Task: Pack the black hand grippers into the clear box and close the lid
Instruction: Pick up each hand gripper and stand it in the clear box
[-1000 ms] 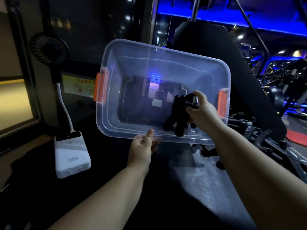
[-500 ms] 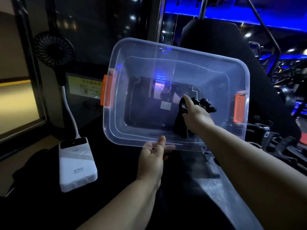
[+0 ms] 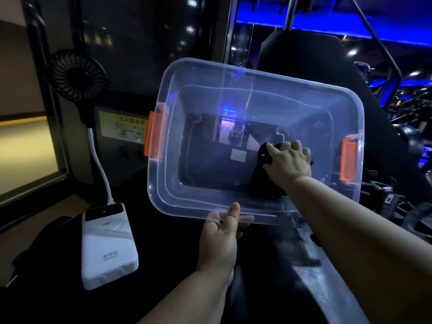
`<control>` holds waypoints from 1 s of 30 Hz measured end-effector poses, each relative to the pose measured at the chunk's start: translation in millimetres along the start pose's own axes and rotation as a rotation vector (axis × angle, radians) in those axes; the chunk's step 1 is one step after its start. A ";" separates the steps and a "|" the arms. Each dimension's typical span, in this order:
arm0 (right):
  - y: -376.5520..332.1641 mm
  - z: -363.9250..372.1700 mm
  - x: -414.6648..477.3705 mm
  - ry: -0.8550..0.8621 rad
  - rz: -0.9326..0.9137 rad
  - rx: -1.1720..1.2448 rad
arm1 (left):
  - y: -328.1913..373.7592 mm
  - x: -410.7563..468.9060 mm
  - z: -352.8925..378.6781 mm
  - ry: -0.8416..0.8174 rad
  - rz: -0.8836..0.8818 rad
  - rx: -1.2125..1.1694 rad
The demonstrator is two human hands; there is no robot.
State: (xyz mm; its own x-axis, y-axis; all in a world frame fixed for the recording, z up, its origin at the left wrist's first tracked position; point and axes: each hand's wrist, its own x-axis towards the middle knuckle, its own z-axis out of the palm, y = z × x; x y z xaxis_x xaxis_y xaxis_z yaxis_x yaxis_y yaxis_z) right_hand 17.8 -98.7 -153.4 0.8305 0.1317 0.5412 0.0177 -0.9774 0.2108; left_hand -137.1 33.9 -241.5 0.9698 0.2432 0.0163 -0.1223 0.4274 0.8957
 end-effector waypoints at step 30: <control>2.3 9.6 11.4 -0.103 -0.093 0.028 | -0.1 1.1 0.5 -0.024 0.039 -0.025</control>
State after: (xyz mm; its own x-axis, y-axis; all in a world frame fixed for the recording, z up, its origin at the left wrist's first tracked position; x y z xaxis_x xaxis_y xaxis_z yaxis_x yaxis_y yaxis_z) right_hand 32.6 -101.1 -154.6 0.8773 0.2053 0.4339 0.1112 -0.9663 0.2323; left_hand -136.0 33.7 -241.4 0.9691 0.2388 0.0616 -0.1646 0.4402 0.8827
